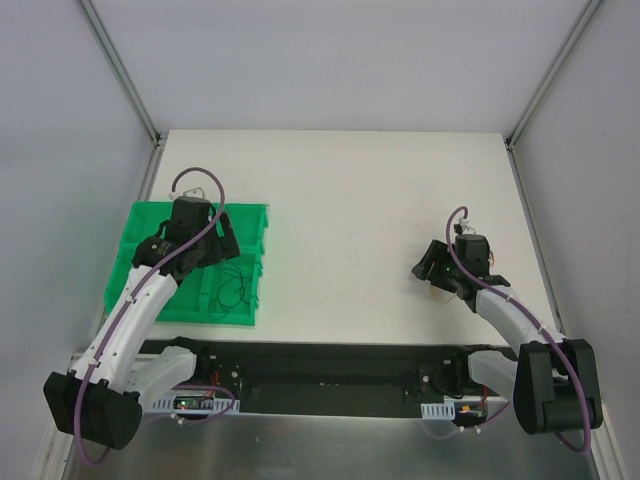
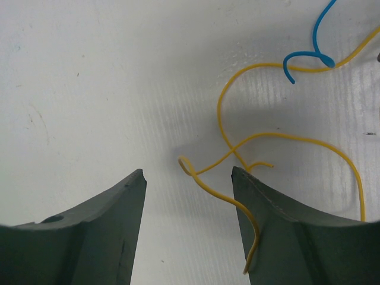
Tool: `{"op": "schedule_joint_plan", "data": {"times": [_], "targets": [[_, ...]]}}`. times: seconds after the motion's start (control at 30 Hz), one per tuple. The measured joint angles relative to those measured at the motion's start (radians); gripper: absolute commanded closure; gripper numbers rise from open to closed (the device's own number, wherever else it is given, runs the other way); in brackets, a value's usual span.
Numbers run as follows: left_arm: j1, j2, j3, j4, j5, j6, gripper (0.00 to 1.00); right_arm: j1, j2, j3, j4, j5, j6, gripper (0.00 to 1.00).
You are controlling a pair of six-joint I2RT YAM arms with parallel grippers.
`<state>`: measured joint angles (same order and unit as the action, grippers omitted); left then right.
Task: Untangle the cables
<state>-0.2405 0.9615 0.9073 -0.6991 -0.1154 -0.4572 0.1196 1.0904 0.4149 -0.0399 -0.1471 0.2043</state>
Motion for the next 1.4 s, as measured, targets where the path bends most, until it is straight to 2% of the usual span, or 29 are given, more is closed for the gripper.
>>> {"op": "schedule_joint_plan", "data": {"times": [0.13,0.23,0.3,0.5,0.8,0.83,0.97,1.07,1.23,1.4], "targets": [[0.000,0.010,0.005,-0.023,-0.049,-0.009,0.23,0.000,0.000,0.000,0.000,0.000,0.000,0.37],[0.006,0.039,0.005,-0.034,-0.061,-0.023,0.34,0.000,0.000,0.000,0.000,0.000,0.000,0.37],[0.007,0.069,0.004,-0.038,-0.061,-0.031,0.45,0.000,0.000,0.000,0.000,0.000,0.000,0.37],[0.007,0.119,-0.053,-0.008,0.008,-0.061,0.99,0.000,0.000,0.000,0.000,0.000,0.000,0.37],[0.000,0.225,-0.202,0.129,0.210,-0.107,1.00,0.000,0.000,0.000,0.000,0.000,0.000,0.37],[-0.002,0.226,-0.213,0.138,0.215,-0.112,0.94,0.000,0.000,0.000,0.000,0.000,0.000,0.37],[-0.003,0.196,-0.223,0.142,0.211,-0.120,0.56,0.000,0.000,0.000,0.000,0.000,0.000,0.37],[-0.003,0.114,-0.219,0.130,0.197,-0.117,0.37,0.000,0.000,0.000,0.000,0.000,0.000,0.37],[-0.003,-0.020,-0.135,0.084,0.162,-0.079,0.20,0.000,0.000,0.000,0.000,0.000,0.000,0.36],[-0.003,-0.087,-0.005,0.064,0.164,-0.008,0.15,0.000,-0.010,0.000,-0.001,0.000,-0.001,0.34]]}}
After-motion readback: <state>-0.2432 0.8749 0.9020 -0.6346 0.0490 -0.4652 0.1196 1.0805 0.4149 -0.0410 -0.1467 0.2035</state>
